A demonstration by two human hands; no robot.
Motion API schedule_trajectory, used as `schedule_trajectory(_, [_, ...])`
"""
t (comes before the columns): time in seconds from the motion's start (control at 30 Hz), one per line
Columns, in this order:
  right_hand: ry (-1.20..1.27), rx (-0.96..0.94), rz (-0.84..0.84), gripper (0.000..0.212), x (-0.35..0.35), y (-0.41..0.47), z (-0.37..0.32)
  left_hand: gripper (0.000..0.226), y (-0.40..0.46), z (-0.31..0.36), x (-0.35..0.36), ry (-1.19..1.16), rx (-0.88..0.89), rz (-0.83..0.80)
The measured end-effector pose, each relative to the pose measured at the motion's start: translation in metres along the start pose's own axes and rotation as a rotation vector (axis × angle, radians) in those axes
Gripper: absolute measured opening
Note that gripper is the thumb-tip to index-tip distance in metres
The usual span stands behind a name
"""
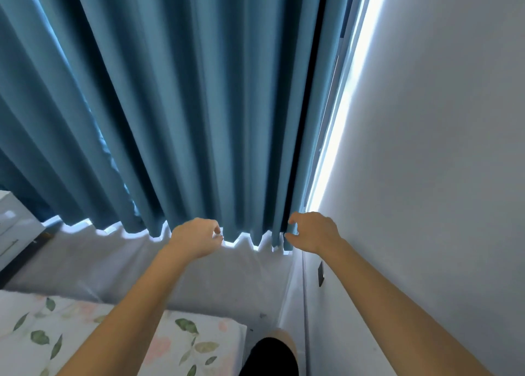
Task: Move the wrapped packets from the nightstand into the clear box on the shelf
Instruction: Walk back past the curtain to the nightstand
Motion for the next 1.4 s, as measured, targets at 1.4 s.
schedule_trajectory(1.4, [0.133,-1.206,-0.25,0.046,0.185,0.717,-0.654,0.04,0.413,-0.578,-0.06,0.036,-1.115,0.191])
Point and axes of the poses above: each hand's wrist, its own y-axis towards the middle knuckle, its own x-axis out of the palm, z = x × y, the point moved 3 cm from there along y, towards the middle knuckle, and after that the axes turned 14 degrees about z, right-handed, at the moved point
